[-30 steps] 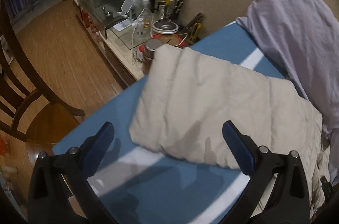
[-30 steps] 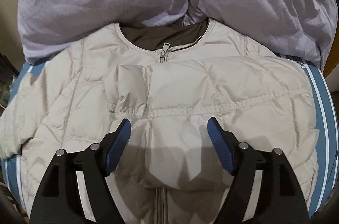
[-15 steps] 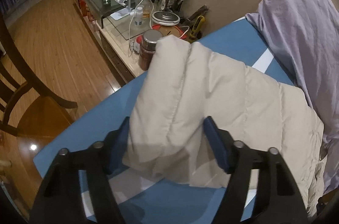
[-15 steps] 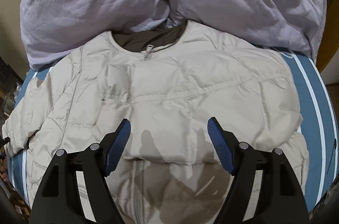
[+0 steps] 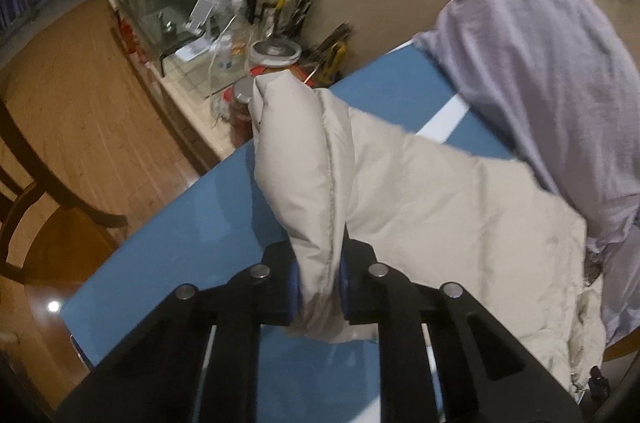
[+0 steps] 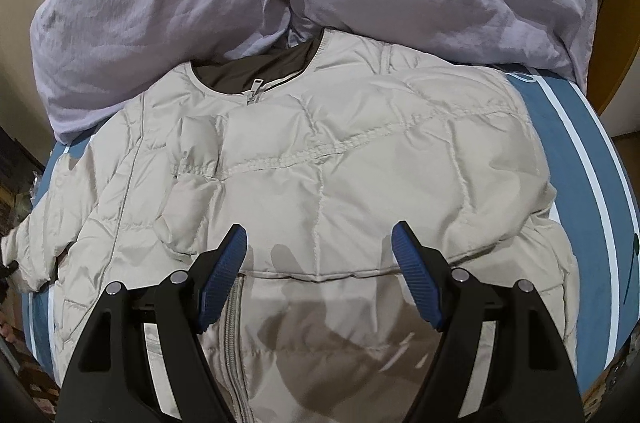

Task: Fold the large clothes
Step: 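Lay the held sleeve across the jacket front and open the left tool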

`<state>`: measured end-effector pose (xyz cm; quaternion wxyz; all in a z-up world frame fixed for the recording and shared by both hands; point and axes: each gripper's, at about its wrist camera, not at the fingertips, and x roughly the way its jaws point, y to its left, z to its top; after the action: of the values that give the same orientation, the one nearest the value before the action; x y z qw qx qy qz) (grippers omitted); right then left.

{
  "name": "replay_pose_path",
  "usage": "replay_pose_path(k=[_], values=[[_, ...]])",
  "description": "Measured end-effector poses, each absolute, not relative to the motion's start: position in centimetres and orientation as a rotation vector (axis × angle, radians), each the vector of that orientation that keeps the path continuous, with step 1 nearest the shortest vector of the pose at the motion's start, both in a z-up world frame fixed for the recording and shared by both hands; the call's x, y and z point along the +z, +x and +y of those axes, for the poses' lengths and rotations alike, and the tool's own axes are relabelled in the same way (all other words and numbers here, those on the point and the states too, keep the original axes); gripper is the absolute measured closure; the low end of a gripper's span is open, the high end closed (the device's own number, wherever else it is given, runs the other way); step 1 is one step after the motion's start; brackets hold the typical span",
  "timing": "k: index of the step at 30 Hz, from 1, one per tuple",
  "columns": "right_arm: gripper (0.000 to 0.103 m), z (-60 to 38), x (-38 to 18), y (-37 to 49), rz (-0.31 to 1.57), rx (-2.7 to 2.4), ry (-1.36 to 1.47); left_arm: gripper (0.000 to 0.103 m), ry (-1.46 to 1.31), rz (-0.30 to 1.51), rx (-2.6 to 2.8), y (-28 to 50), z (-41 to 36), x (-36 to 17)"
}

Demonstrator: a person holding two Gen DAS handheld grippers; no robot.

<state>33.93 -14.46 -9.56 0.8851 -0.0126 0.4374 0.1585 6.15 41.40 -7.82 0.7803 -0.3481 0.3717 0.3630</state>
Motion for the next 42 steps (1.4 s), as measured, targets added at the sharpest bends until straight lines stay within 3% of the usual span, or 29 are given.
replay_pose_path(k=[10, 22, 32, 42], values=[[0.027, -16.7, -10.2, 33.7, 0.918, 0.316, 0.017, 0.088, -0.604, 0.655, 0.578, 11.4, 35.8, 1.9], [0.027, -20.9, -10.2, 33.5, 0.906, 0.28, 0.079, 0.088, -0.497, 0.608, 0.275, 19.5, 24.9, 8.4], [0.026, -24.3, -10.9, 33.8, 0.911, 0.225, 0.131, 0.088, -0.445, 0.655, 0.072, 24.7, 16.3, 8.5], [0.026, -25.4, -11.7, 33.8, 0.921, 0.208, 0.14, 0.088, -0.384, 0.819, 0.01, 29.1, 10.1, 3.5]])
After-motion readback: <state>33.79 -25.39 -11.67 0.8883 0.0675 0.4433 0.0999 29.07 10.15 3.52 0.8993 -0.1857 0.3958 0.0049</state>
